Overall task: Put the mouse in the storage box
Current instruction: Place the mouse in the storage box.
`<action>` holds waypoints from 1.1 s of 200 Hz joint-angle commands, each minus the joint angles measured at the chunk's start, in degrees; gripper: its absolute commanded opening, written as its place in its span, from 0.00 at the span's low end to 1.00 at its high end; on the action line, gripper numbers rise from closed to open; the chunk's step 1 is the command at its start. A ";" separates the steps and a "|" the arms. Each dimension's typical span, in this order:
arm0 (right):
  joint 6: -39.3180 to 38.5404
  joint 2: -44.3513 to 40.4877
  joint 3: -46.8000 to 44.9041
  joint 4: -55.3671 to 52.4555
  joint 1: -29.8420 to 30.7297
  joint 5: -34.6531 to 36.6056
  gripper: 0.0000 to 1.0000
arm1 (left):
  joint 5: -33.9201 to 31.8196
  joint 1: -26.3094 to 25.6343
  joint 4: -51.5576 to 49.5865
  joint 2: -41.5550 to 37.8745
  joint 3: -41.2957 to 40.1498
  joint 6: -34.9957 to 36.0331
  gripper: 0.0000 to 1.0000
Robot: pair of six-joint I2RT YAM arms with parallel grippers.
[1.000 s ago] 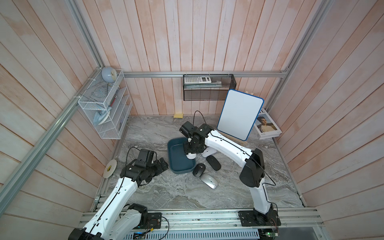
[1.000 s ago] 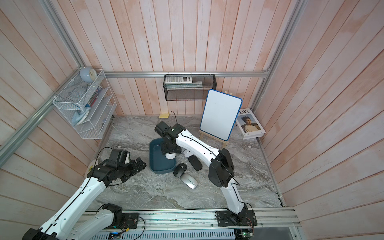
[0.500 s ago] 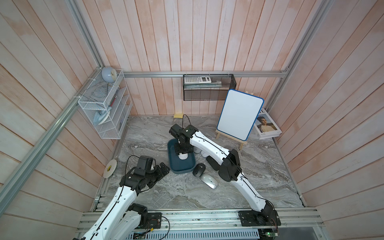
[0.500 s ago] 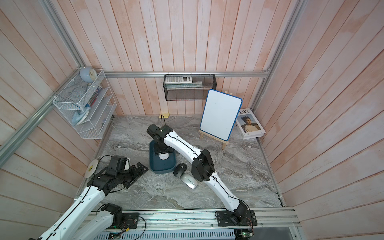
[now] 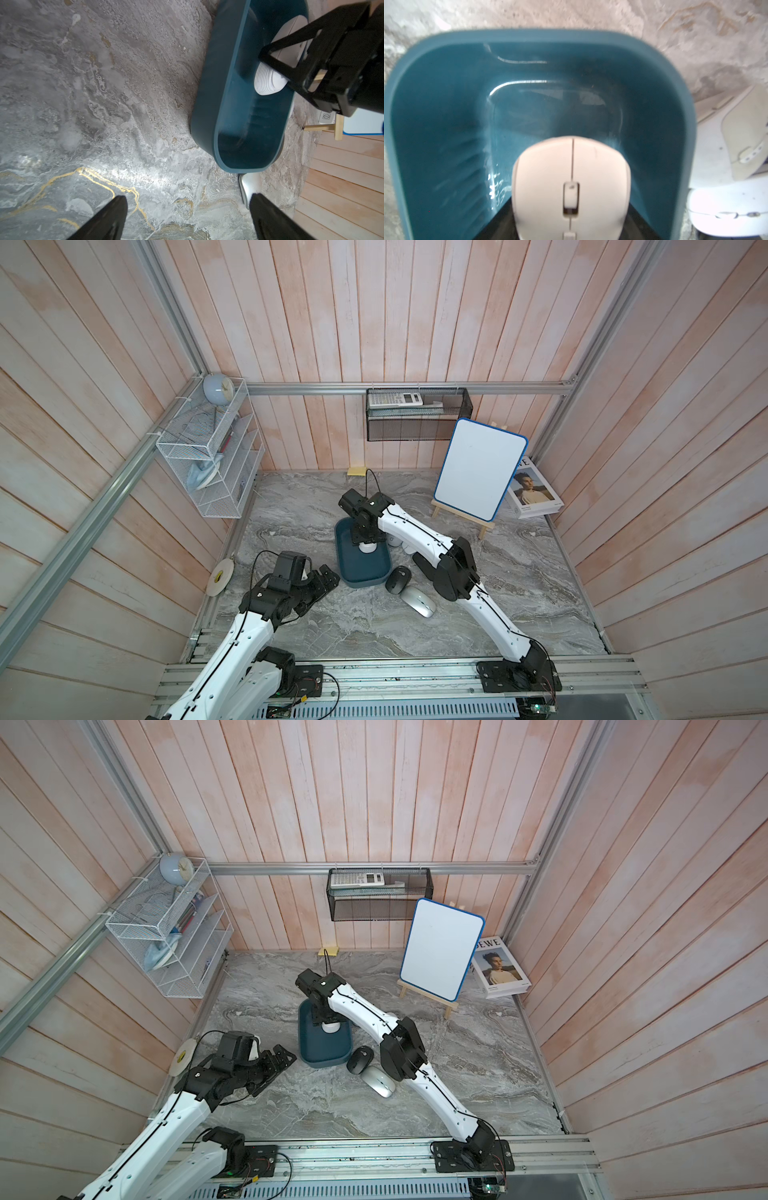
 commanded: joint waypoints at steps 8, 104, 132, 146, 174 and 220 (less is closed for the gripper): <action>-0.91 3.96 2.15 1.36 -1.46 2.00 0.50 | -0.35 0.17 -0.34 -0.18 -0.05 0.47 0.98; -1.16 5.20 2.16 2.09 -1.67 1.61 0.59 | -0.22 0.19 0.08 1.07 0.61 0.73 0.98; -1.15 4.98 2.25 1.89 -1.60 1.94 0.68 | -0.30 0.22 -0.40 1.43 0.96 1.17 0.98; -1.33 4.71 2.26 1.78 -1.60 1.94 0.73 | -0.40 0.17 -0.43 1.69 1.15 1.18 0.98; -1.63 4.15 2.31 1.81 -1.51 1.84 0.88 | -0.22 0.22 -0.06 1.70 1.37 1.26 0.98; -3.27 0.35 4.36 1.61 -0.56 3.80 0.88 | -0.57 0.18 -1.02 1.53 2.11 1.52 0.98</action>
